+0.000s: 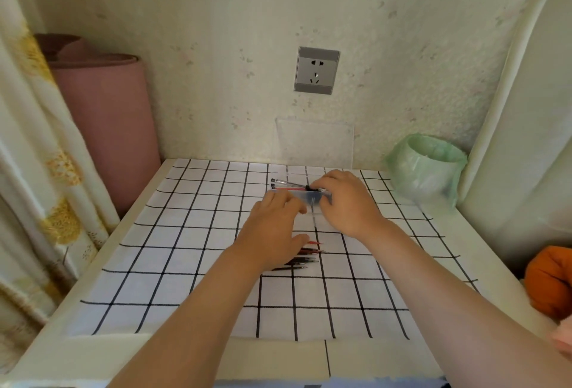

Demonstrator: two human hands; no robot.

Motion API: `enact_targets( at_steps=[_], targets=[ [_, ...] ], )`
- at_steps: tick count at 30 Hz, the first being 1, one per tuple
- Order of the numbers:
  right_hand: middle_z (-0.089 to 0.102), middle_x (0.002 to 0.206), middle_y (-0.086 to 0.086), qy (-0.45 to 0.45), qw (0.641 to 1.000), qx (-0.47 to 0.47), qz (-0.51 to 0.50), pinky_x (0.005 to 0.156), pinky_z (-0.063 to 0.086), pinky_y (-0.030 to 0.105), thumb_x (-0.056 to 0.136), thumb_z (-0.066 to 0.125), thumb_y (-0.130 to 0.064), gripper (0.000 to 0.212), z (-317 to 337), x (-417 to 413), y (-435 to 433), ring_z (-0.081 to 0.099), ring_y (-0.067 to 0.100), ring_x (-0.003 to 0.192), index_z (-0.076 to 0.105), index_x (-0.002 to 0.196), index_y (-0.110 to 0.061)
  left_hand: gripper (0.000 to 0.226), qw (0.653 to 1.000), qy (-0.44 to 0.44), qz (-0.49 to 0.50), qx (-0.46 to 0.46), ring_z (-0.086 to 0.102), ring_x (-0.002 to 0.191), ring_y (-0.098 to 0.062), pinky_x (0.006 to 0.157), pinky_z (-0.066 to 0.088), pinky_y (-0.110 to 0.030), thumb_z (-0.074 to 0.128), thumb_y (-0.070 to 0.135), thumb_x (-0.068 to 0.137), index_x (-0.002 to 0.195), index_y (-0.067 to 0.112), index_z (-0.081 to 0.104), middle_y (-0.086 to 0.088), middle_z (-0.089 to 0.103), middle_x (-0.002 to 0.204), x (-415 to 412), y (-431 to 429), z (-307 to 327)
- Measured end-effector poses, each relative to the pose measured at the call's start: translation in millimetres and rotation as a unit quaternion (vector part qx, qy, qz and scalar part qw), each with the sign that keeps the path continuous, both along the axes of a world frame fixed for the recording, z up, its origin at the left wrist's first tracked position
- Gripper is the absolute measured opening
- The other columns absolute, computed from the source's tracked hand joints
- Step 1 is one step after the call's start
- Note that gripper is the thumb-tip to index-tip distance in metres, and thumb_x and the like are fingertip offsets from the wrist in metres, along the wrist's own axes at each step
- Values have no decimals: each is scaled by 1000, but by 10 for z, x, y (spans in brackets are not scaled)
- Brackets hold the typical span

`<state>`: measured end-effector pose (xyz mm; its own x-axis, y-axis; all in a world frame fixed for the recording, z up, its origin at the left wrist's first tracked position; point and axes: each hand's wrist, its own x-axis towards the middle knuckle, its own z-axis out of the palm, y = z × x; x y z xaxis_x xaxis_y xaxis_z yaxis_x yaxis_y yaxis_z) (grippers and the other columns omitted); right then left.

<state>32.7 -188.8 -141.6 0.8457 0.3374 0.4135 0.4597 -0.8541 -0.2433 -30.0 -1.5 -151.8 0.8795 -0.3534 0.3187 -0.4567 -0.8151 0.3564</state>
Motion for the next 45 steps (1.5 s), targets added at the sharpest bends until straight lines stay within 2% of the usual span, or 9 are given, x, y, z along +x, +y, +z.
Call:
enact_targets(
  at_steps=[5,9,12,17,25,32,38,42,45],
  targets=[
    [63,90,-15,92,992,-7,89,70,44,27,88,56,-18,23,158,-485,191,50,-2,73,74,99,-27,46,995,98,3,19,44,110,-11,93,45,-33,75,46,77,115,28,58,10,49,110,-111,188,149],
    [59,113,-5,170,974,-119,87,86,46,34,83,59,-39,43,50,-710,283,51,16,105,60,125,-29,82,971,205,25,117,33,128,-15,105,38,-36,77,53,72,142,30,39,8,41,134,-225,333,122],
    [52,116,1,153,964,-199,83,88,39,36,81,58,-45,53,-87,-759,363,45,21,109,53,130,-24,77,960,233,40,150,29,132,-17,108,37,-39,70,45,82,147,29,33,5,36,141,-276,384,62],
    [52,114,3,124,972,-183,83,86,38,35,88,55,-36,42,-121,-769,420,46,23,107,56,128,-23,50,967,204,36,149,40,119,-15,95,44,-32,63,27,90,137,29,48,3,44,126,-292,380,61],
    [56,117,9,94,957,-261,79,84,36,36,98,45,-21,26,-145,-803,497,50,27,105,52,121,-13,30,969,206,46,130,50,94,-14,75,40,-25,62,31,92,120,22,58,0,52,110,-276,285,46],
    [53,123,15,80,938,-333,52,92,35,38,99,34,-16,31,-191,-823,575,50,30,110,46,126,-6,24,965,204,53,155,51,88,-17,77,46,-30,55,33,97,113,17,61,-5,56,108,-266,211,25],
    [52,126,15,84,931,-347,75,92,36,37,100,32,-12,32,-148,-819,515,49,30,113,44,130,-6,28,960,156,44,227,52,100,-23,80,44,-34,44,34,102,115,14,59,-7,55,110,-280,175,-12],
    [52,122,14,77,933,-337,98,87,36,36,100,35,-11,30,-146,-831,456,49,29,110,45,127,-6,29,954,132,33,267,55,101,-24,81,40,-33,42,35,103,116,14,56,-7,58,112,-252,159,-40],
    [57,111,10,63,953,-279,101,74,33,34,96,40,-7,26,-44,-779,370,53,26,94,45,122,-9,25,971,91,34,221,59,93,-22,76,39,-31,41,36,103,114,16,53,-2,62,106,-215,134,44]
  ],
)
